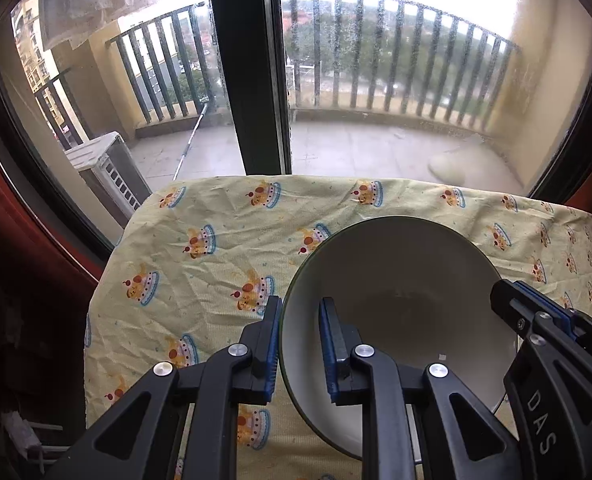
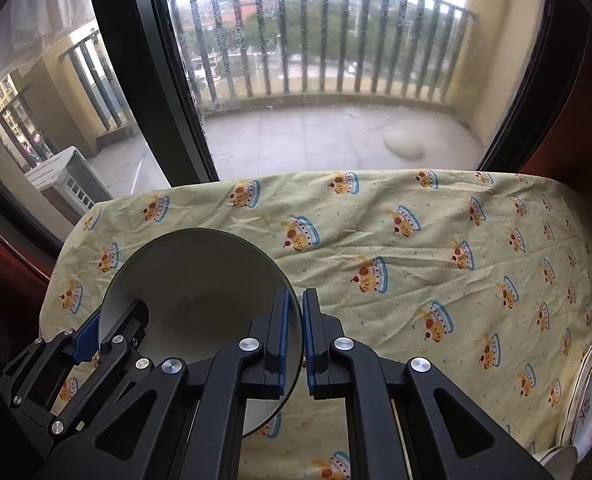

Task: Organize plates and bowls
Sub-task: 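Carry the nested cream bowls with both grippers toward the plate stack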

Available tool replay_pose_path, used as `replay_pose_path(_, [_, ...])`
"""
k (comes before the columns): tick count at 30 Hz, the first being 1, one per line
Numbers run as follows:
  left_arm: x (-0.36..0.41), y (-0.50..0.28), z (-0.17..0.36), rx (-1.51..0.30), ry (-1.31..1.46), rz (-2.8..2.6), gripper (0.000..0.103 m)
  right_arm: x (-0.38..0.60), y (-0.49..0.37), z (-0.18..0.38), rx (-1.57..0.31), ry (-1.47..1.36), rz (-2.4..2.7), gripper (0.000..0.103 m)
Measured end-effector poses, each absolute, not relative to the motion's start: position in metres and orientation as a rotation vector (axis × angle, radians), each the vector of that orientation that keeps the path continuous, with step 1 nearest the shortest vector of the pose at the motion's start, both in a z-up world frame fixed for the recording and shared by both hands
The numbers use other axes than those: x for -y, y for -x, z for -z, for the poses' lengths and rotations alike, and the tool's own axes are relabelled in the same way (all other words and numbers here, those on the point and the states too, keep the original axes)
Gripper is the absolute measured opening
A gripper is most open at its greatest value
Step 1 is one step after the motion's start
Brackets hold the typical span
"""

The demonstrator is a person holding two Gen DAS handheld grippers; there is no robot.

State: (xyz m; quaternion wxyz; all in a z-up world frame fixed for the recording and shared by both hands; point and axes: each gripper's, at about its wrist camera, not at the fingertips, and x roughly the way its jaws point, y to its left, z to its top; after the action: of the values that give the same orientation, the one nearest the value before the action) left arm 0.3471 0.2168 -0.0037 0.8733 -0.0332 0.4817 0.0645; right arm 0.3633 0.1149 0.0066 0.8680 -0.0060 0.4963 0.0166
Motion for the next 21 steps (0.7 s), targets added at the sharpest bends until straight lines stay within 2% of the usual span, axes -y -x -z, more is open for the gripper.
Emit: replay_pose_path(21, [-0.173,-0.262,-0.059,-0.916,0.054,-0.109,0.016,-0.067,-0.269,-0.076,-0.956,-0.019,-0.01,0.01])
